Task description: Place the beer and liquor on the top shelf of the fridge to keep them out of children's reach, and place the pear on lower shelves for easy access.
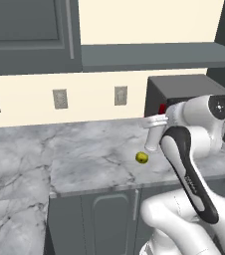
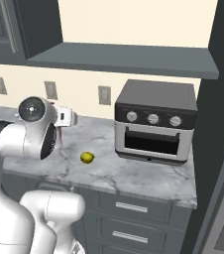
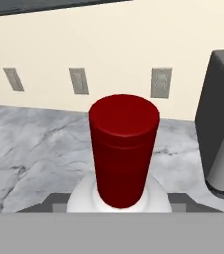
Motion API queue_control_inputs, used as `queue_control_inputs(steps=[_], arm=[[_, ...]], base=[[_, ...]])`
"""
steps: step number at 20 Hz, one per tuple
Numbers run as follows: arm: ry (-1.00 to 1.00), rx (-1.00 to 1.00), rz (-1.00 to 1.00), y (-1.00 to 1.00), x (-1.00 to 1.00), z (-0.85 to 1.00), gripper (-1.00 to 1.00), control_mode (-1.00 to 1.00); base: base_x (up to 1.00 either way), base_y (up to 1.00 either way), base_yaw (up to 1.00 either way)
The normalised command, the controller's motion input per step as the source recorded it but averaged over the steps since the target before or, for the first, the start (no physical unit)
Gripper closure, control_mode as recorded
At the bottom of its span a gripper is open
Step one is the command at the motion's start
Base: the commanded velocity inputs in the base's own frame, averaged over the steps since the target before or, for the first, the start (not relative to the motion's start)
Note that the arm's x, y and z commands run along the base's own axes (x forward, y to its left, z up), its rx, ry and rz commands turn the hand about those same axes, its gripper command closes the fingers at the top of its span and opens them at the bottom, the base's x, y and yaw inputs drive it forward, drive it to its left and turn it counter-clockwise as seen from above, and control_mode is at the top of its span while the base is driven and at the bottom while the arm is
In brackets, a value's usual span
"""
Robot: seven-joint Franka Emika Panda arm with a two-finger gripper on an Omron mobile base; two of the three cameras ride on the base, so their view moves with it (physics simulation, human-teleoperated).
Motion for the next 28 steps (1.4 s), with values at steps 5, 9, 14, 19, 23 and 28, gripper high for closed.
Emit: queue_control_inputs(steps=[5,9,14,19,23,28], arm=[[0.02,-0.04,0.00,-0.10,-0.74,0.44,1.00,-1.00],[0.00,-0.04,0.00,0.00,-0.47,0.48,1.00,-1.00],[0.04,-0.03,0.00,0.00,-0.30,0.53,1.00,-1.00],[0.02,-0.02,0.00,-0.04,-0.48,0.37,1.00,1.00],[0.00,0.00,0.00,0.00,0.00,0.00,1.00,1.00],[0.00,0.00,0.00,0.00,0.00,0.00,1.00,1.00]], base=[[0.00,0.00,0.00],[0.00,0.00,0.00],[0.00,0.00,0.00],[-0.18,-0.02,0.00],[-1.00,-0.20,0.00],[-1.00,-0.49,-0.08]])
